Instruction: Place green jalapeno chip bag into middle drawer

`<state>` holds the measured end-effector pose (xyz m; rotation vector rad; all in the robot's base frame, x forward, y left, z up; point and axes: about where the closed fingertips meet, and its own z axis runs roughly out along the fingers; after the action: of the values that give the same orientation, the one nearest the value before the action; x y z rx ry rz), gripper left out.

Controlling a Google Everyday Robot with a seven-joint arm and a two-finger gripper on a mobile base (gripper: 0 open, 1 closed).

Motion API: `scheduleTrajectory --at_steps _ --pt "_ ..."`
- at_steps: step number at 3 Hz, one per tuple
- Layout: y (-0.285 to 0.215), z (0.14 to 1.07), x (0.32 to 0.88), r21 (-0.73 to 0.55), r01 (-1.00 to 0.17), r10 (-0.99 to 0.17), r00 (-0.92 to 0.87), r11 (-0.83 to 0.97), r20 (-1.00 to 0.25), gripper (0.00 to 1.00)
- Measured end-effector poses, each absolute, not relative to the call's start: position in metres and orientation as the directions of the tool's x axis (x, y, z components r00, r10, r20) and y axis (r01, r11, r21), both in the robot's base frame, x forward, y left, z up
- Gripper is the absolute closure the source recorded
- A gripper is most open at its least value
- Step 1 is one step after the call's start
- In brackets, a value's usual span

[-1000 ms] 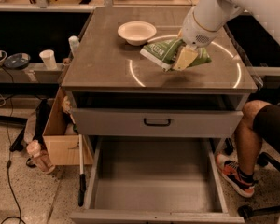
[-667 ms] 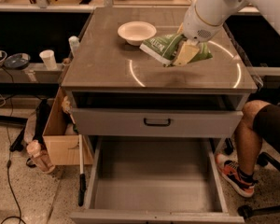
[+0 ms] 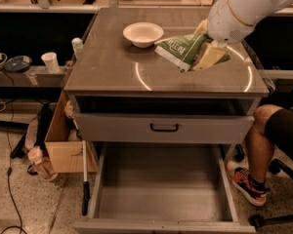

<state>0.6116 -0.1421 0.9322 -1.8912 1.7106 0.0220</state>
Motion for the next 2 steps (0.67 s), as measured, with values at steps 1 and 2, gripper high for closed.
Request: scheduleTrajectory --at_steps 1,2 --pt "-0.151 0.935 0.581 -0.414 -0.910 -0.895 0.188 -0.005 -0.404 1.00" --pt "-0.158 0.924 0.550 -0.401 -0.916 -0.898 0.153 0.029 -0.413 1.00"
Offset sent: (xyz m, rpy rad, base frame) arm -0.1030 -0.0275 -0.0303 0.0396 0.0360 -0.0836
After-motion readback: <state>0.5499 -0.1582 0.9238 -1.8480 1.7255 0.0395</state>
